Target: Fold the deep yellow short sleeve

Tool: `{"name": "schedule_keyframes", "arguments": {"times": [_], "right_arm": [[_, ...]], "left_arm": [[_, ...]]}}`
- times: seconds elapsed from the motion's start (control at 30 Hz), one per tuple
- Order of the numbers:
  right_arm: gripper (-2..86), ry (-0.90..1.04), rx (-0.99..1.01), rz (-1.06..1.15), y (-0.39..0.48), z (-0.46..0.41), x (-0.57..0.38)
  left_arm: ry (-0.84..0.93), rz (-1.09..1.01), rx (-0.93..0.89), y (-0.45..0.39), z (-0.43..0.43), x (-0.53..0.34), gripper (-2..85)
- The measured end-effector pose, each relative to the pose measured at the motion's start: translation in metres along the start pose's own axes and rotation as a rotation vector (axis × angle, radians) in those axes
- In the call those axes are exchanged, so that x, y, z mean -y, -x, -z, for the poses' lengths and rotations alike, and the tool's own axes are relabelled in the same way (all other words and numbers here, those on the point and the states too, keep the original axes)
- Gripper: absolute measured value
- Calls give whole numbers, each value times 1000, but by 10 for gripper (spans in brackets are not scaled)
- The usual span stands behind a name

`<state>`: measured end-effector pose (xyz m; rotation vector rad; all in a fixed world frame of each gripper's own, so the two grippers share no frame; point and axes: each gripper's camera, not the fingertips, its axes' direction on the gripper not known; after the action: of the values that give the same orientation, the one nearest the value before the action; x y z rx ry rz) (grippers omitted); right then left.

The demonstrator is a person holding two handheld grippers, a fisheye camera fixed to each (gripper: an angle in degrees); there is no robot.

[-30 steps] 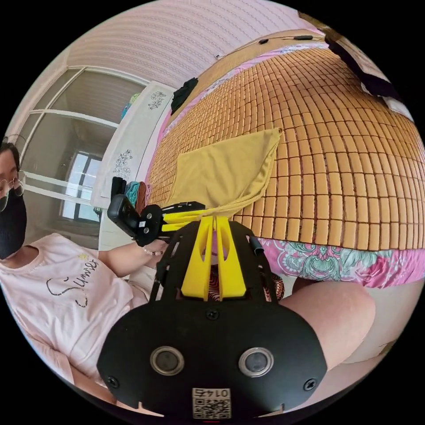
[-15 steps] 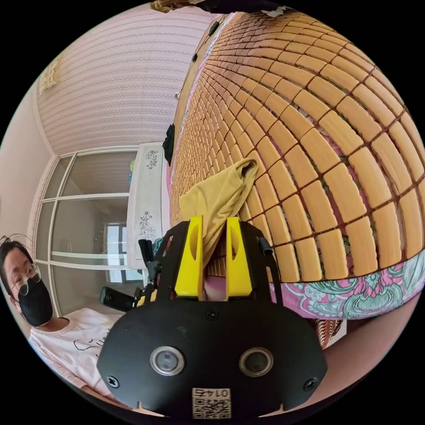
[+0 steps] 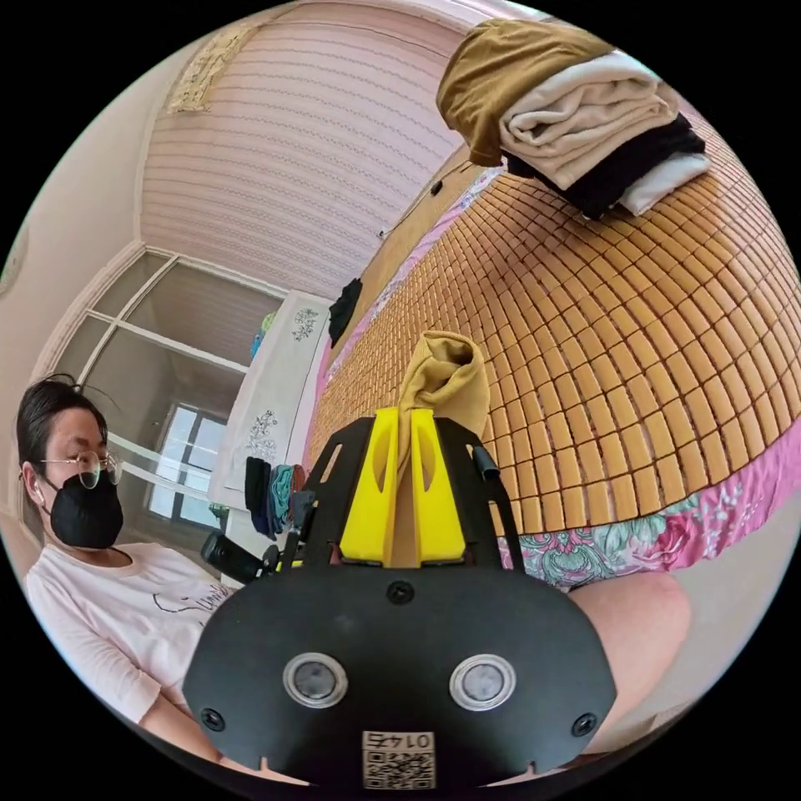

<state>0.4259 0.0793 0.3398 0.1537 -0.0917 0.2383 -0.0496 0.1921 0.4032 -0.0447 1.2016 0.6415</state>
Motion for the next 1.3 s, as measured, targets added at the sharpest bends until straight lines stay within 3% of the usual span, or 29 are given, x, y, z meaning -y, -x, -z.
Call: {"name": "schedule_keyframes", "arguments": {"times": [0.33,0.53,0.7,0.8,0.9,1.07,1.3], "right_arm": [[20,375,-156,121,78,-212,45],[31,429,-175,232,109,-248,53],[71,498,-360,466,134,-254,65],[115,577,-503,593,140,-271,69],[136,662,-523,659,141,-287,67],[146,684,-552,722,149,-287,55],[122,648,-515,753,153,-266,30]], "left_arm": [[37,450,243,86,67,-55,0],[192,842,113,145,67,-86,27],[252,876,140,143,83,-88,45],[343,833,237,133,93,-84,46],[424,755,411,121,101,-74,48],[233,696,330,111,109,-63,89],[301,678,271,101,73,-59,103]]}}
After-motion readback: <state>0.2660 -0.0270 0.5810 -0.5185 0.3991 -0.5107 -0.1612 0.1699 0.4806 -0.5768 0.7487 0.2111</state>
